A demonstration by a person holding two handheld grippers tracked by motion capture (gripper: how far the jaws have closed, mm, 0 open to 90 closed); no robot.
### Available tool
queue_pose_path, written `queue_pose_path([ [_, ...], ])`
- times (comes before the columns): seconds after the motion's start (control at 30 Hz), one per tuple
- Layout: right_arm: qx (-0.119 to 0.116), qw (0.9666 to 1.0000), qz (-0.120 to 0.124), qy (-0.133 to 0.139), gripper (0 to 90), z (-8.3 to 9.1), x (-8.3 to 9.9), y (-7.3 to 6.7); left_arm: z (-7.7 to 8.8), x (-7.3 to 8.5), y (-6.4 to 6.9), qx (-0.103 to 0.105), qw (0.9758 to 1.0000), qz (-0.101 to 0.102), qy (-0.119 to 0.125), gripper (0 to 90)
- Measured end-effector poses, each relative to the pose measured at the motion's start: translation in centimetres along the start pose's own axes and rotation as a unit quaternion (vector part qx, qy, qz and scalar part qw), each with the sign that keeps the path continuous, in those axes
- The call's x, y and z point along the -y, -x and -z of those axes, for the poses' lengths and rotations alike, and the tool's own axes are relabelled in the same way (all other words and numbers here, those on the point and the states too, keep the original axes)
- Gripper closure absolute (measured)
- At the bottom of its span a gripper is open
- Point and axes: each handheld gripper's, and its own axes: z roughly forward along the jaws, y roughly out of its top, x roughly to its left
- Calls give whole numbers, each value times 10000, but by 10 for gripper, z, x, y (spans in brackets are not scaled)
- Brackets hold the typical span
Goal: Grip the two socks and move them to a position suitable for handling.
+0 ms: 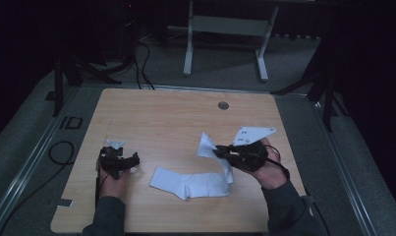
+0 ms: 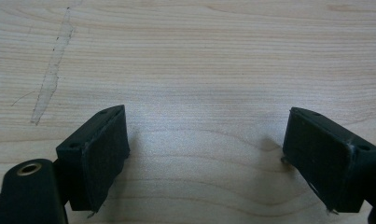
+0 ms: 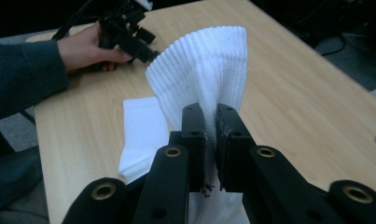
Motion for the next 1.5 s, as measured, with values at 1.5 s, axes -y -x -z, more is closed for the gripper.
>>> queue_pose_path([
  [1.5,-518,9979,-267,-285,828,-106,12,-38,0,0,0,-7,10000,4,6,142],
])
